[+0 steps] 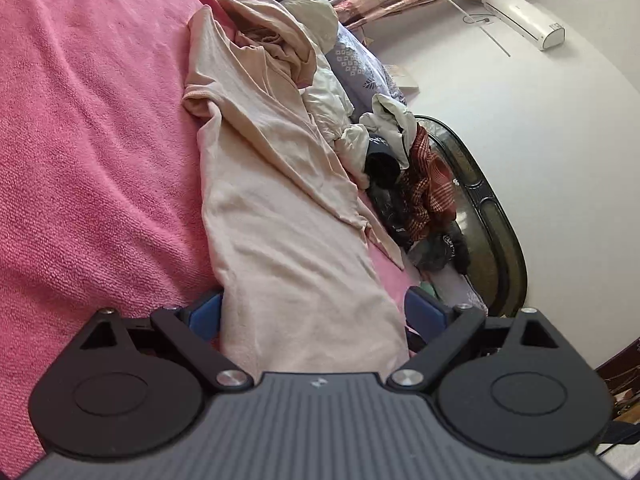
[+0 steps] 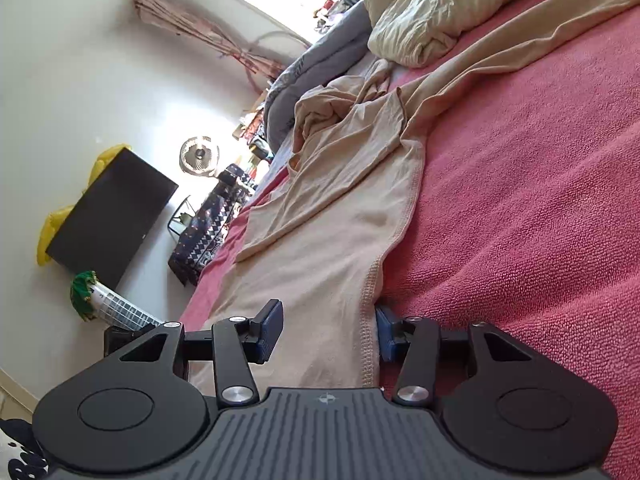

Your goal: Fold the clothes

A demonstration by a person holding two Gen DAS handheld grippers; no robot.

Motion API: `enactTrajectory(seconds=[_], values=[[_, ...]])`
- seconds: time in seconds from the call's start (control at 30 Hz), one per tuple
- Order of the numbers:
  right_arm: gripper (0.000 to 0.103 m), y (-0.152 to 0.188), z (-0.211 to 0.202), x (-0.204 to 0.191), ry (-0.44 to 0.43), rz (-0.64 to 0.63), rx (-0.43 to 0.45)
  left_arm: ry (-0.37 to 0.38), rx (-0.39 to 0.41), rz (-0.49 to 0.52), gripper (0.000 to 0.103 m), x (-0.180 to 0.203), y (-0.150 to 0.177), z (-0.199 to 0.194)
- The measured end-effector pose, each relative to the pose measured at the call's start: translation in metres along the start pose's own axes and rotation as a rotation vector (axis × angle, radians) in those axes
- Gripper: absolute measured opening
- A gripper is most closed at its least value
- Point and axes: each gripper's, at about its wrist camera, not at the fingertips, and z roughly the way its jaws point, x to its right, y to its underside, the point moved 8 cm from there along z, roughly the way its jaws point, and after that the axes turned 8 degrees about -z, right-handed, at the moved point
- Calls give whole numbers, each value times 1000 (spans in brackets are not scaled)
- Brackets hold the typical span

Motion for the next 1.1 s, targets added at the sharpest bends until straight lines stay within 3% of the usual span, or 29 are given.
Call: enactTrajectory(seconds=[0.2, 0.3, 0.4, 0.53, 0.63, 0.67, 0.7, 0.77, 0.8, 0.87, 1.0, 1.1], values=[[53, 11, -9, -8, -89, 7, -17, 1, -92, 67, 86, 2, 23, -7], [59, 10, -10, -8, -143, 44, -1, 50, -55, 3, 86, 1, 20, -4], [57, 3, 1, -6, -132, 46, -16, 95, -30, -24, 86, 1, 13, 6], [52, -1, 13, -9, -62, 35, -37, 28, -53, 15, 79, 3, 16, 17], [43, 6, 11, -14, -1, -10, -56, -47, -67, -59, 47, -10, 21, 11], [36, 9, 8, -15, 14, -16, -57, -73, -62, -100, 16, -17, 23, 8], [32, 13, 4, -12, 17, 17, -54, -104, -66, -156, 2, -28, 26, 6], [12, 19, -2, -8, 22, 87, -53, -75, -46, -206, 1, -31, 29, 2], [8, 22, -3, -8, 45, 105, -51, -81, -51, -215, 0, -29, 30, 3], [5, 24, -8, -12, 90, 112, -37, -100, -52, -208, 0, -23, 29, 5], [5, 5, -34, -18, 153, 68, 75, -176, -61, -197, 0, -25, 22, 4], [4, 13, -40, 10, 231, 138, 38, -188, -71, -227, 1, -33, 22, 2]])
